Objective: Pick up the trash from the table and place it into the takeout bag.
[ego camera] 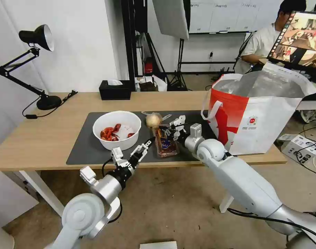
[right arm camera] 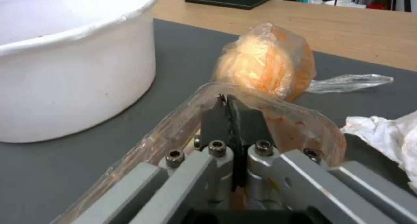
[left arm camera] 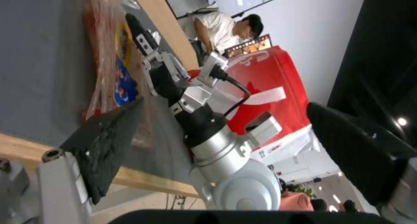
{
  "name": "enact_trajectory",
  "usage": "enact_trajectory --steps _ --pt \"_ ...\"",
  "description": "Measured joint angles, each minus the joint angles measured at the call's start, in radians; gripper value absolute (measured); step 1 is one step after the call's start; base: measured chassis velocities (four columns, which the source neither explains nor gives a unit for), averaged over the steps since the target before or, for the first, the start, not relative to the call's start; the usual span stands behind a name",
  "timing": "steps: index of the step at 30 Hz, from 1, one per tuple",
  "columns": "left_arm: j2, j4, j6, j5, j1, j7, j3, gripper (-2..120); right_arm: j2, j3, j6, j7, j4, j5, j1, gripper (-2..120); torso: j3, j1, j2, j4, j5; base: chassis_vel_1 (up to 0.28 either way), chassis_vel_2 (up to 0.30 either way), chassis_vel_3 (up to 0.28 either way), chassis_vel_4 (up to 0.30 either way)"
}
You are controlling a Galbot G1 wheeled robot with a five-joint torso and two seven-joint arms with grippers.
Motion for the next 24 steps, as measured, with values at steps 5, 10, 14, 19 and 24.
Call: enact_trajectory --steps 5,10,14,19,24 --pt "-0.001 0.024 -0.004 0.001 -0.024 0.000 0.026 100 -0.006 0.006 0.000 0.000 0.002 0.000 -0.006 0 0.000 0.000 0.000 0.0000 0.0000 0.000 0.000 0.000 0.000" --pt "0.002 0.084 -0.013 0.001 -0.076 -0.001 0.067 100 -0.015 0.015 0.000 0.000 0.012 0.001 -0.014 0 0.000 0.000 0.000 0.0000 -0.0002 0.000 0.000 0.000 0.000" --pt "-0.004 0.140 -0.014 -0.007 -0.127 -0.001 0.088 100 -0.018 0.021 0.000 0.002 0.015 0.001 -0.022 0 0.000 0.000 0.000 0.0000 -0.0001 0.000 0.000 0.000 0.000" --pt "-0.010 0.197 -0.001 -0.015 -0.183 -0.037 0.109 100 -0.019 0.029 -0.001 0.003 0.022 0.000 -0.034 0 0.000 0.000 0.000 -0.0001 -0.0001 0.000 0.000 0.000 0.000" --pt "-0.006 0.218 0.031 -0.013 -0.207 -0.084 0.121 100 -0.019 0.032 -0.001 0.003 0.025 0.000 -0.039 0 0.000 0.000 0.000 -0.0001 -0.0001 0.000 0.000 0.000 0.000"
